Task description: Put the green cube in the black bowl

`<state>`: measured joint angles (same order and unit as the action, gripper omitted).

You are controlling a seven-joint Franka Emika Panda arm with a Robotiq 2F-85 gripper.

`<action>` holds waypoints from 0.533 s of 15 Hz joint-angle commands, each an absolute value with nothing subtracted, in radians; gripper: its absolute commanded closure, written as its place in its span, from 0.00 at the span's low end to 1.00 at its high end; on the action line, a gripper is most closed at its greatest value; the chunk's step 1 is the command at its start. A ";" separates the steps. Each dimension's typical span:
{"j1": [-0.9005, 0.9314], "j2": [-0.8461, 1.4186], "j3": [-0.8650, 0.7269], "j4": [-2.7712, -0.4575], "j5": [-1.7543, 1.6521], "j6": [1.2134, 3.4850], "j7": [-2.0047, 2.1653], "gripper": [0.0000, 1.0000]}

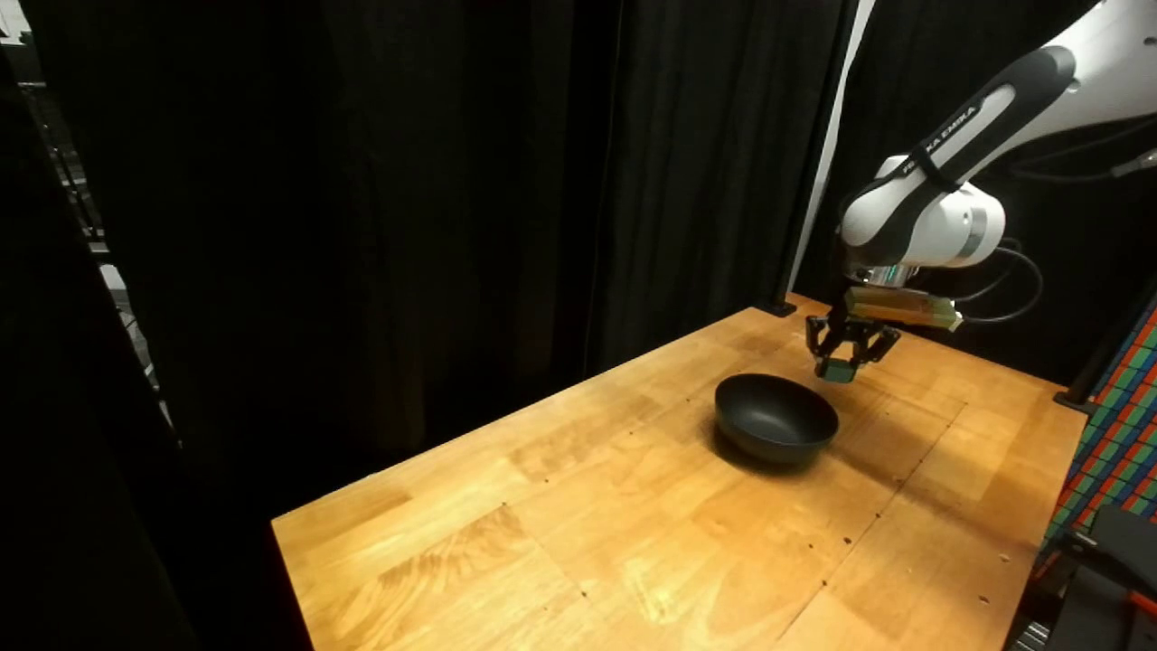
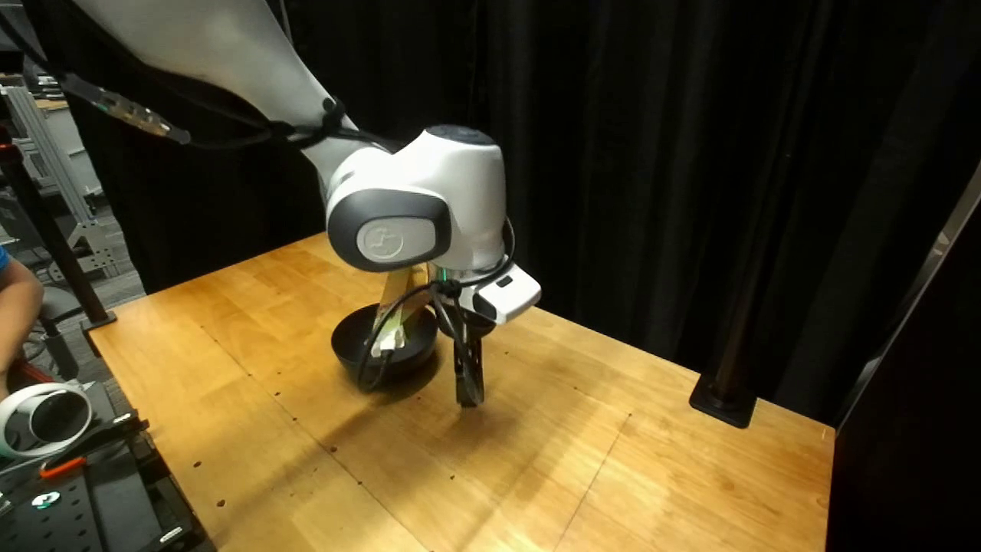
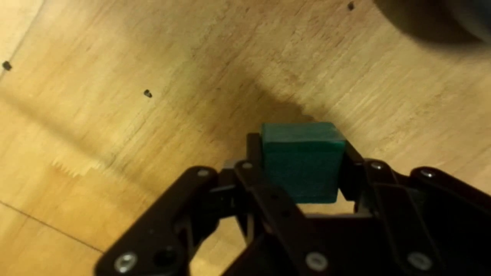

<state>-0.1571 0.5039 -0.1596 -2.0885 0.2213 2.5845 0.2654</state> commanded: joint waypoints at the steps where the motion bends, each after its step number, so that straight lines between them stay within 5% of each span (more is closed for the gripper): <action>1: -0.167 0.297 -0.129 -2.158 0.261 2.419 0.246 0.78; 8: -0.126 0.173 -0.022 -2.253 0.533 2.334 0.128 0.78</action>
